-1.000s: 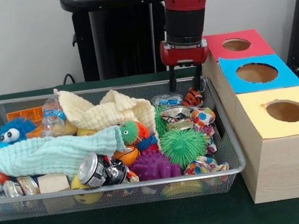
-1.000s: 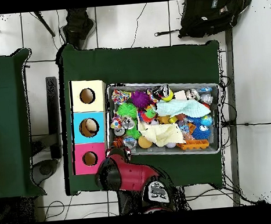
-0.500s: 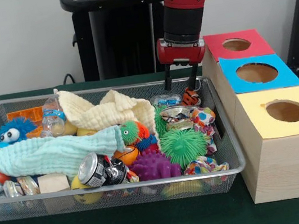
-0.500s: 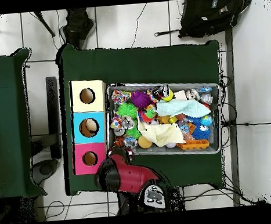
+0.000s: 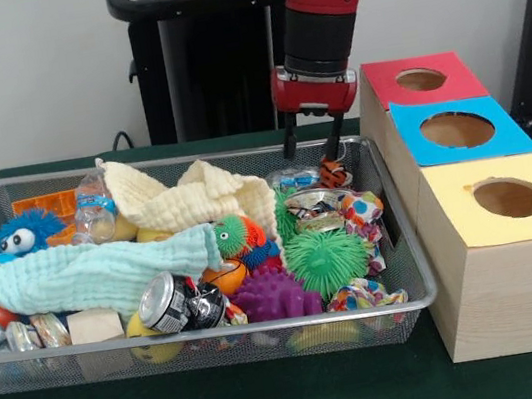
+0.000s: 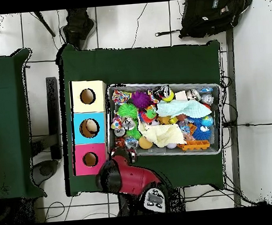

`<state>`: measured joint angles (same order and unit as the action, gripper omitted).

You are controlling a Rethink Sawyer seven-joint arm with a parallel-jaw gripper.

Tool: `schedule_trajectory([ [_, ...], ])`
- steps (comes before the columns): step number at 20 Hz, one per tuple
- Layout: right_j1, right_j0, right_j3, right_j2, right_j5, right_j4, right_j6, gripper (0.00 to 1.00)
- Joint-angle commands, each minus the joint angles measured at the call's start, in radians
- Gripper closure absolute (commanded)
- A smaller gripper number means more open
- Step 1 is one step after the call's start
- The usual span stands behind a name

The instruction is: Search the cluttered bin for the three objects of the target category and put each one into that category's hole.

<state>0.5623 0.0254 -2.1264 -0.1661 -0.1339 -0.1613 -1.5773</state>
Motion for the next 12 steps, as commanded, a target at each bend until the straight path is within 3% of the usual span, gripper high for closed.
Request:
schedule_trajectory([
  [1,-0.032,0.005,0.071,0.008,-0.092,-0.07,-0.259,0.0],
  [12,-0.069,0.014,0.1,0.012,-0.118,-0.091,-0.264,0.0],
])
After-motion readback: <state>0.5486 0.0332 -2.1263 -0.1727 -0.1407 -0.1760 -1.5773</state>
